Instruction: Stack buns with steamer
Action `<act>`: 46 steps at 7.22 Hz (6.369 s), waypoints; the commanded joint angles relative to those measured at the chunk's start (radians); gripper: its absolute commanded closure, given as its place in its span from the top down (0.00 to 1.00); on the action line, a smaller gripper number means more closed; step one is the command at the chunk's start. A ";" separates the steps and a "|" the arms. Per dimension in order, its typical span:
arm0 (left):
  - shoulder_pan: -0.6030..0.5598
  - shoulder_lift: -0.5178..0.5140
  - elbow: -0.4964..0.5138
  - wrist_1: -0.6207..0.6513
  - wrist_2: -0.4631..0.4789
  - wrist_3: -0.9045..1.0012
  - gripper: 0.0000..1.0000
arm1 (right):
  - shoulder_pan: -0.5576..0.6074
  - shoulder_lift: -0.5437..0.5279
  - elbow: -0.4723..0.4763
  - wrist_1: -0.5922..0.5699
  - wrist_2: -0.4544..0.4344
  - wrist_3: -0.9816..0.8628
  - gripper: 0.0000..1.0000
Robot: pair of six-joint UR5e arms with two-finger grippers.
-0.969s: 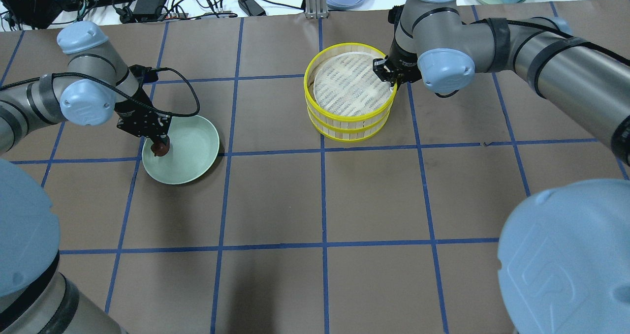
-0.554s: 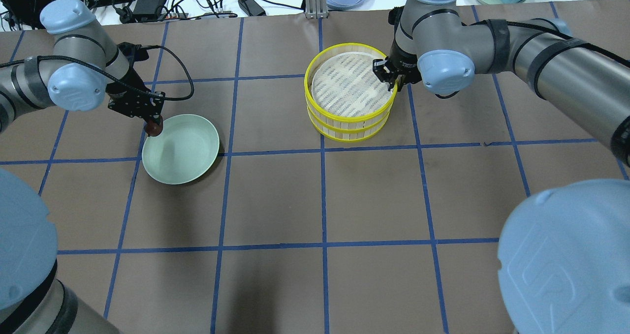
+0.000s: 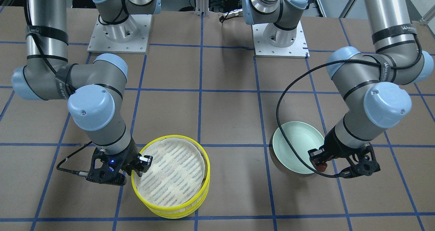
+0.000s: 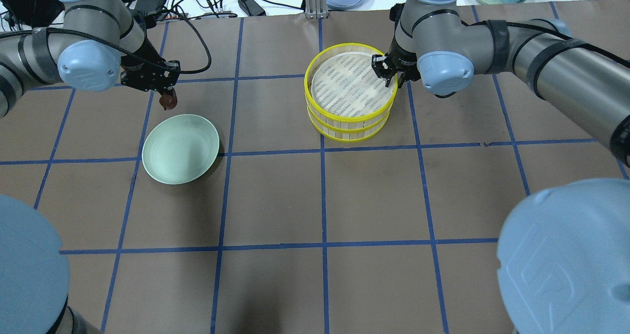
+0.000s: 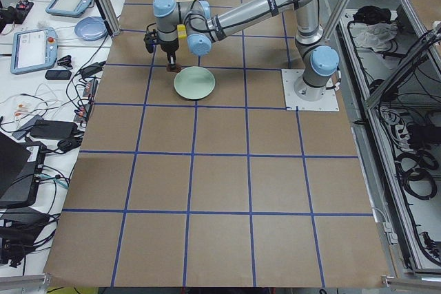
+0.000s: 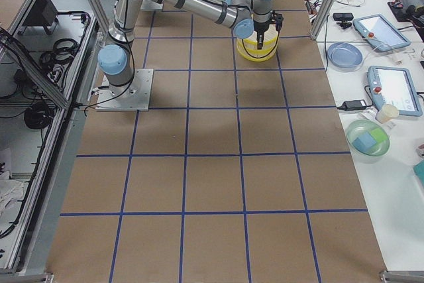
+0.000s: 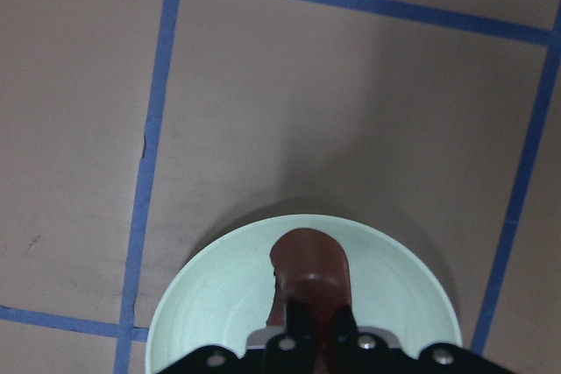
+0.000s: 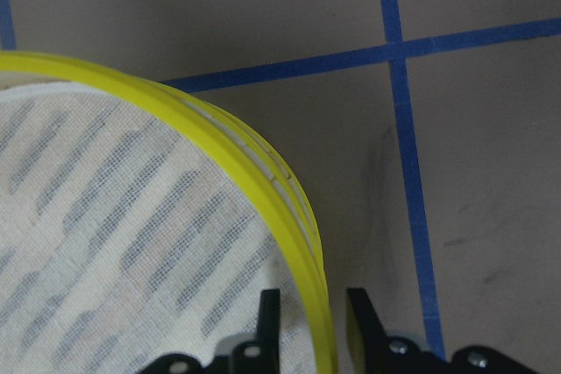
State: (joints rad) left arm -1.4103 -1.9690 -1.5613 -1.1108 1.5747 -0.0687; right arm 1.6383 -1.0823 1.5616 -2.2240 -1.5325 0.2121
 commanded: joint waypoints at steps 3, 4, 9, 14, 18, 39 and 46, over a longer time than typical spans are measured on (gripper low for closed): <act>-0.064 0.038 0.039 0.006 -0.047 -0.115 0.00 | 0.000 -0.019 -0.003 -0.045 -0.003 0.004 0.97; -0.065 0.039 0.040 0.006 -0.047 -0.117 0.00 | 0.000 -0.055 -0.003 -0.022 -0.003 0.000 1.00; -0.165 0.062 0.053 0.100 -0.142 -0.395 0.00 | 0.009 -0.400 -0.014 0.506 -0.009 -0.010 1.00; -0.343 -0.017 0.038 0.360 -0.265 -0.704 0.00 | 0.009 -0.531 -0.017 0.730 -0.063 -0.017 1.00; -0.392 -0.106 0.038 0.408 -0.260 -0.709 0.29 | 0.009 -0.463 -0.086 0.681 -0.061 -0.133 1.00; -0.107 0.416 0.038 -0.486 -0.018 0.047 1.00 | 0.009 -0.453 -0.077 0.678 -0.057 -0.148 1.00; -0.071 0.430 -0.013 -0.514 0.034 0.084 1.00 | 0.006 -0.450 -0.077 0.629 -0.057 -0.148 1.00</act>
State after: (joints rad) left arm -1.4811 -1.5402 -1.5697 -1.6248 1.6112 0.0148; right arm 1.6449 -1.5337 1.4837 -1.5895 -1.5893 0.0646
